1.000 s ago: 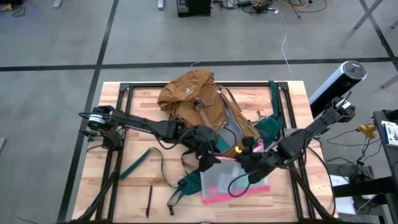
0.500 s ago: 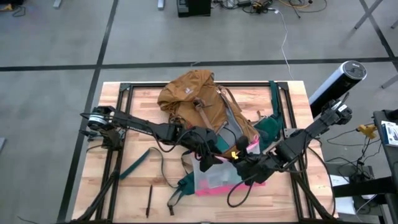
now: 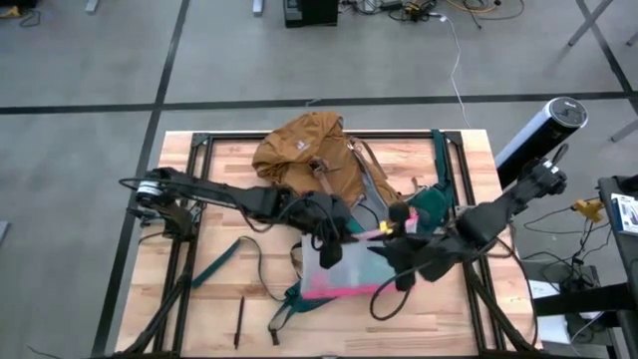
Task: Unpack backpack
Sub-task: Remove the zip bag from the backpack, then open the pink zip bag
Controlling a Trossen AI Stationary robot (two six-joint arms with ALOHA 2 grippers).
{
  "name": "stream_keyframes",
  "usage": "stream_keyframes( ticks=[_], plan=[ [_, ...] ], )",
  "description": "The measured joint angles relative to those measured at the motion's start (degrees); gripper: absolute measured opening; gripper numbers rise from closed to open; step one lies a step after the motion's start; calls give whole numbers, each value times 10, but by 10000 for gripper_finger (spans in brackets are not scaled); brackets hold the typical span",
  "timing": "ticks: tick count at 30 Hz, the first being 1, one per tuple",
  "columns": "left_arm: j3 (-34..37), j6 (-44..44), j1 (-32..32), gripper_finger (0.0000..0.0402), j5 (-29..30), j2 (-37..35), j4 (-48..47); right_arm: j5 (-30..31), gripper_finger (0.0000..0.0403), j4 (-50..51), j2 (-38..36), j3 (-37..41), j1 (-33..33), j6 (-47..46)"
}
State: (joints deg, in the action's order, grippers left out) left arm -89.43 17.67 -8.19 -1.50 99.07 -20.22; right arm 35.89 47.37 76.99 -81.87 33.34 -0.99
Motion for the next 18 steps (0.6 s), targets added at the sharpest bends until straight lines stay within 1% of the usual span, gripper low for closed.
stream_keyframes(
  ticks=[2,4,6,8,10,12,13,16,18],
  plan=[
    [-66,-26,-8,2,57,-2,-94,-11,130,43,-13,-34,0,-22],
    [-125,-44,-20,2,123,-1,-171,-16,163,61,-36,-55,1,-46],
    [-168,-59,-31,1,170,0,-209,-16,191,86,-64,-58,5,-69],
    [-186,-69,-43,1,195,0,-215,-1,213,110,-88,-55,7,-100],
    [-191,-69,-57,1,212,0,-214,48,227,152,-113,-50,15,-151],
    [-184,-62,-72,1,231,1,-214,101,233,187,-141,-39,30,-205],
    [-178,-60,-80,1,241,2,-215,113,233,197,-154,-31,38,-228],
    [-147,-40,-98,0,275,2,-209,117,229,207,-188,10,55,-281],
    [-125,-24,-109,0,285,2,-207,115,227,205,-202,43,63,-303]
  ],
)
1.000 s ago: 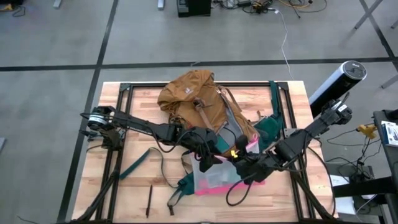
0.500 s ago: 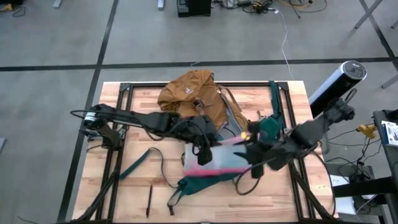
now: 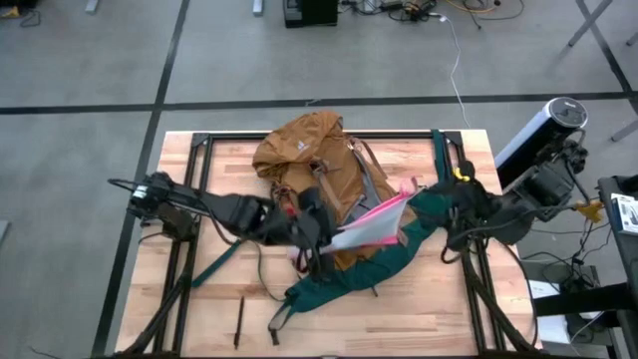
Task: Unpack backpack
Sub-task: Open the pink zip bag
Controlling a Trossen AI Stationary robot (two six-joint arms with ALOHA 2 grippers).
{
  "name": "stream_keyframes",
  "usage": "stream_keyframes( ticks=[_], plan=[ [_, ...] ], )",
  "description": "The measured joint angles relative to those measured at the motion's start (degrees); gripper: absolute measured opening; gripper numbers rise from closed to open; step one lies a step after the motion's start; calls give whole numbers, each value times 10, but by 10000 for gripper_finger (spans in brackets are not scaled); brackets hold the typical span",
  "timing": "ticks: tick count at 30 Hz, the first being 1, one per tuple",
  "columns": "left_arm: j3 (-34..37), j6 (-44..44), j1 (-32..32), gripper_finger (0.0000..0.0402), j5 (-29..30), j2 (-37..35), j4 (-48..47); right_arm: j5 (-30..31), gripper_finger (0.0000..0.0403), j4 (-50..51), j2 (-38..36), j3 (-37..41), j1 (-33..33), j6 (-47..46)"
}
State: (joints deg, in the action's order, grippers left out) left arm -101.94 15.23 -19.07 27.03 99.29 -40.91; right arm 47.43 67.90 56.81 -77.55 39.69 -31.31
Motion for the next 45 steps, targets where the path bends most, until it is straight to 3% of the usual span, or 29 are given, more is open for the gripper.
stream_keyframes(
  ticks=[9,13,19,25,35,39,43,45],
  plan=[
    [91,0,-19,0,-12,3,129,-24,234,-67,-16,141,10,-54],
    [101,5,-19,0,-39,3,138,-24,233,-141,-39,191,9,-18],
    [102,22,-22,0,-74,3,146,-40,215,-147,-87,209,8,-1],
    [102,41,-22,0,-105,4,147,-75,208,-175,-103,214,-3,101],
    [105,100,-22,1,-105,4,141,-180,193,-300,-65,242,-92,247],
    [106,124,-23,9,-107,4,120,-234,150,-332,-53,240,-106,283],
    [106,140,-18,20,-77,1,103,-251,45,-332,-51,239,-108,284],
    [104,143,-9,27,-44,-4,83,-251,15,-331,-51,239,-108,285]
  ],
)
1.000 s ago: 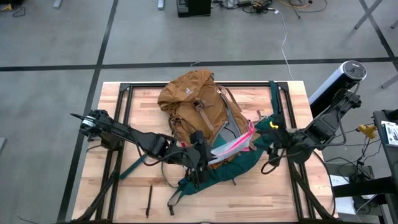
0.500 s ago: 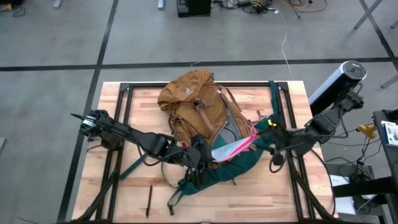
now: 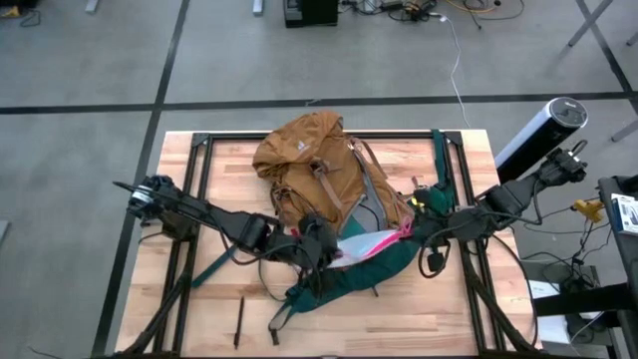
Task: Unpack backpack
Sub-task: Open the pink zip bag
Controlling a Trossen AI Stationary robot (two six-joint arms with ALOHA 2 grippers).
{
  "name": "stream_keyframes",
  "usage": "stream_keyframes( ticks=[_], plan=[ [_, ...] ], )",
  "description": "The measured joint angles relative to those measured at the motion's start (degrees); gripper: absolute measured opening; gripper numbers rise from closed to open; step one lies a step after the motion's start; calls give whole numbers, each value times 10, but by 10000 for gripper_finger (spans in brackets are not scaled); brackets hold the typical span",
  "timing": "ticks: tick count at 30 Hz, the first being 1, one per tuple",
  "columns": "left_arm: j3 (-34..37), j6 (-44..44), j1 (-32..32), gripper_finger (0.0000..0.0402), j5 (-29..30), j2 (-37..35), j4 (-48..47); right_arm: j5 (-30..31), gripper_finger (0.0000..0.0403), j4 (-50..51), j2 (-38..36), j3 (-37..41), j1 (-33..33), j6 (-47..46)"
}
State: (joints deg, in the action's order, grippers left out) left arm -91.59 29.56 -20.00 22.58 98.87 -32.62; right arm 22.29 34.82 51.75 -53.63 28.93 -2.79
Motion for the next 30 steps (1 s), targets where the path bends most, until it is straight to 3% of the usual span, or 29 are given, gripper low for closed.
stream_keyframes(
  ticks=[3,7,10,13,21,26,30],
  plan=[
    [-12,-8,18,44,38,-8,-2,6,18,0,0,0,-4,-1],
    [-22,-68,43,78,56,-13,135,17,7,0,7,0,-14,5],
    [-22,-117,51,108,28,6,266,31,9,-2,15,0,-17,5],
    [-21,-124,61,138,-4,39,328,39,7,-4,27,0,-17,4],
    [-51,-96,97,189,-44,114,342,52,4,-6,52,0,-17,-2],
    [-62,-95,105,199,-72,131,348,51,4,-5,54,0,-18,-2],
    [-63,-76,116,195,-129,143,357,49,4,-5,54,0,-21,-1]
  ],
)
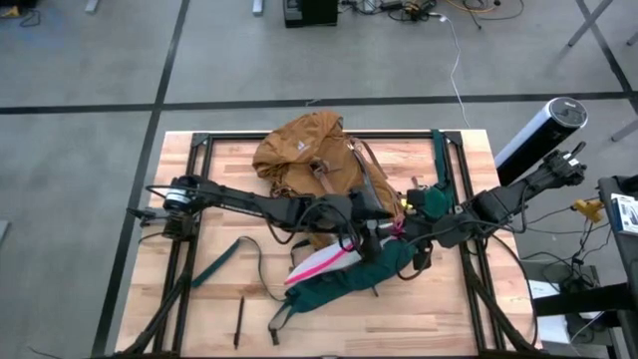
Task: Unpack backpack
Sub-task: Open the pink zip bag
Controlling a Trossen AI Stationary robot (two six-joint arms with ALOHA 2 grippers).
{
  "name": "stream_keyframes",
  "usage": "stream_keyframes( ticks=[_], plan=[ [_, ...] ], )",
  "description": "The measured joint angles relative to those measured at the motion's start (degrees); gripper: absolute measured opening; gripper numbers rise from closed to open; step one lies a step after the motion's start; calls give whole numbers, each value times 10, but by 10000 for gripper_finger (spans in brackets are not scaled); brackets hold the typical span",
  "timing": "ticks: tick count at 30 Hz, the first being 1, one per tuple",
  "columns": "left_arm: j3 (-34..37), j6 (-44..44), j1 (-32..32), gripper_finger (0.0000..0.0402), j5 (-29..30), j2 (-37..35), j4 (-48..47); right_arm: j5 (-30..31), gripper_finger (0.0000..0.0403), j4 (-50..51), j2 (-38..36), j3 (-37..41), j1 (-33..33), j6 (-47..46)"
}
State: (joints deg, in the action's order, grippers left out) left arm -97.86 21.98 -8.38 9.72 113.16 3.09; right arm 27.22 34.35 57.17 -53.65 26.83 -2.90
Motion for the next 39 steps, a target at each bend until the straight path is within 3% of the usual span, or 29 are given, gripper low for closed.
stream_keyframes(
  ticks=[12,19,30,36,39],
  plan=[
    [0,-15,20,148,-1,18,47,-2,4,17,0,1,0,-1],
    [0,-18,22,13,1,14,23,-3,4,18,0,1,0,-1],
    [0,-14,24,6,-26,11,23,-4,4,17,-5,-3,0,-1],
    [0,31,37,52,-142,-2,26,-2,4,17,-5,-3,0,-1],
    [0,64,43,91,-169,0,19,-2,4,17,-5,-3,0,-1]
  ],
)
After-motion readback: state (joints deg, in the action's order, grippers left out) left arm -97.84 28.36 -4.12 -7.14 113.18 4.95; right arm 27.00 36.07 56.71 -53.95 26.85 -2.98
